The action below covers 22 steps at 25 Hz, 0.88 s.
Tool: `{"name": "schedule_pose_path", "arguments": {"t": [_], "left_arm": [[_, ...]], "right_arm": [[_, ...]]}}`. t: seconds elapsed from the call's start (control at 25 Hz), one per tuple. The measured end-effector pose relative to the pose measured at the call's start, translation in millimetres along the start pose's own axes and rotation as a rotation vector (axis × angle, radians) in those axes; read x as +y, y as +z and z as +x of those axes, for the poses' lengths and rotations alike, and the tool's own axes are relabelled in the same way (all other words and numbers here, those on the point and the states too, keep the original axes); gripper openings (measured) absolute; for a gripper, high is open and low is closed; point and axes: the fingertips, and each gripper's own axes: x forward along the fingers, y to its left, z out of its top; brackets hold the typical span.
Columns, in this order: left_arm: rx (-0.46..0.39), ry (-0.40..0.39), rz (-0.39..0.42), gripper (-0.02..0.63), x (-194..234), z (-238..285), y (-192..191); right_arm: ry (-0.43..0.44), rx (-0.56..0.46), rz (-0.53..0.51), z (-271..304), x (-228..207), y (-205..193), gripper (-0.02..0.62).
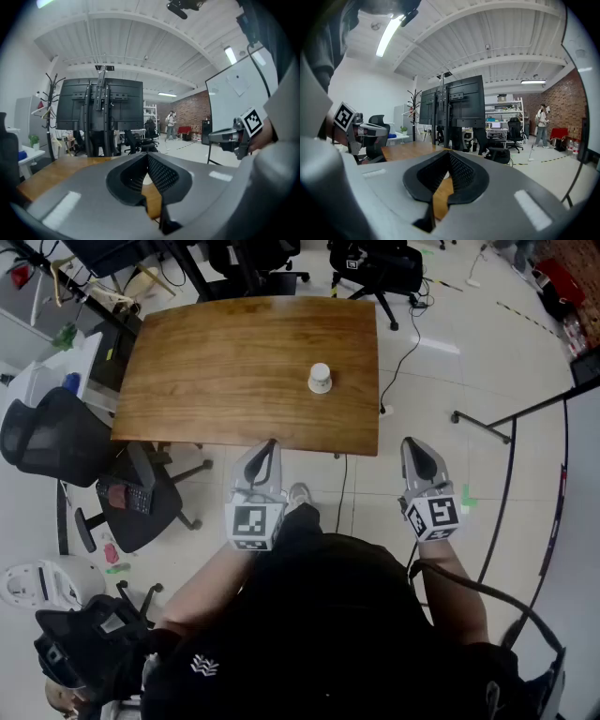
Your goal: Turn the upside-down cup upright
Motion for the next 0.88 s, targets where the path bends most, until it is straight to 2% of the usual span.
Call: {"name": "schedule_pose_path", "arguments": {"t": [0.2, 0.28, 0.36, 0.44, 0.56, 0.64, 0.68, 0.8, 0.88], "left_arm": [[0.019, -0.043, 0.052, 0.0, 50.9, 71.5, 14.0], [0.021, -0.044, 0.054, 0.0, 63.3, 84.2, 18.6], [0.015, -0.038, 0.043, 0.0, 70.2, 88.4, 21.2], [0.036, 0.002, 0.01, 0.0, 77.9, 92.4, 15.1], [0.077, 0.055, -0.039, 0.0, 88.8, 100.3, 5.3], [0.119, 0.054, -0.07, 0.0, 93.7, 99.7, -2.4], [0.135, 0.064, -0.076, 0.0, 99.0, 96.8, -4.5], [0.139, 0.138, -0.043, 0.0, 124.1, 83.1, -0.3], [0.137, 0.201, -0.033, 0.0, 142.6, 74.1, 3.5]], "right_arm": [[-0.005, -0.074, -0.028, 75.7, -0.4, 72.5, 0.002], [0.023, -0.043, -0.033, 93.9, 1.7, 76.6, 0.002], [0.053, 0.021, 0.001, 110.5, 0.6, 63.5, 0.003], [0.087, 0.075, 0.044, 128.4, -1.8, 50.2, 0.003], [0.184, 0.15, 0.045, 169.1, 6.1, 28.3, 0.005], [0.262, 0.226, 0.056, 196.2, 18.6, 2.9, 0.119], [0.285, 0.257, 0.056, 207.7, 22.8, -8.3, 0.125], [0.289, 0.332, 0.03, 239.1, 21.7, -35.5, 0.102], [0.266, 0.399, 0.075, 258.3, 13.5, -57.4, 0.104]]}}
